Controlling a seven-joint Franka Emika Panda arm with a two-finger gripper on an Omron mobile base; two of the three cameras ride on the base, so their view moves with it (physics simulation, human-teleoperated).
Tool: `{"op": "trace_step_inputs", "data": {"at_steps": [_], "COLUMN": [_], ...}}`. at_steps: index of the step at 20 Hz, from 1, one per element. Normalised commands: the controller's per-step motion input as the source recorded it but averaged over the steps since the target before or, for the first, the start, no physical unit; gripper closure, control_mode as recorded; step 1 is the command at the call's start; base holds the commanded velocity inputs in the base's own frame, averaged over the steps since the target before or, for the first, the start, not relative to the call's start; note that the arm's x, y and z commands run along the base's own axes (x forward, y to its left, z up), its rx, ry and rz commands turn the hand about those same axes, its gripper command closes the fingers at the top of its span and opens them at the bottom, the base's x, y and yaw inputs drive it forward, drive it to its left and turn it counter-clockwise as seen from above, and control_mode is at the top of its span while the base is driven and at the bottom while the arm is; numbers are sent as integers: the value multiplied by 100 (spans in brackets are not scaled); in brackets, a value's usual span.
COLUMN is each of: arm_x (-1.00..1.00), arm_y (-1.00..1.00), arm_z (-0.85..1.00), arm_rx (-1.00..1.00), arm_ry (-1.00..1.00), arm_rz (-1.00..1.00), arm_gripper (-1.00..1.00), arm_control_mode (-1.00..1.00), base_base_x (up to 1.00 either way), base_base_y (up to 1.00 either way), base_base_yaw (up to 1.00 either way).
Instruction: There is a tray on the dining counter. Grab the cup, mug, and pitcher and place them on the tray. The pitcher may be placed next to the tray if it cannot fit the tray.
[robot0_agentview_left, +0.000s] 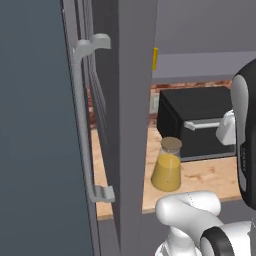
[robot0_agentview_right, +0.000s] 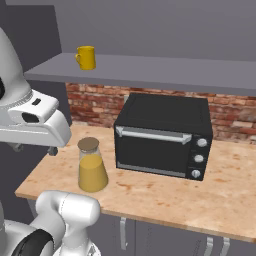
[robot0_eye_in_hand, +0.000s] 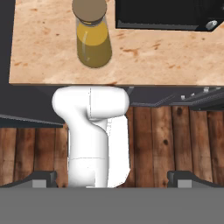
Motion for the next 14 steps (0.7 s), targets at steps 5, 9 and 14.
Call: {"op": "trace_step_inputs", "data": {"at_steps": [5,9,14], "arm_x": [0,0,0], "arm_y": [0,0,0], "arm_z": [0,0,0], "arm_rx": [0,0,0], "arm_ry": [0,0,0], "arm_rz": [0,0,0], "arm_gripper": [-100,-100,-100], "arm_control_mode": [100,100,100], "base_base_x": [13,7,0], "base_base_y": [0,0,0], "base_base_yaw": [-7,-11,-10]}}
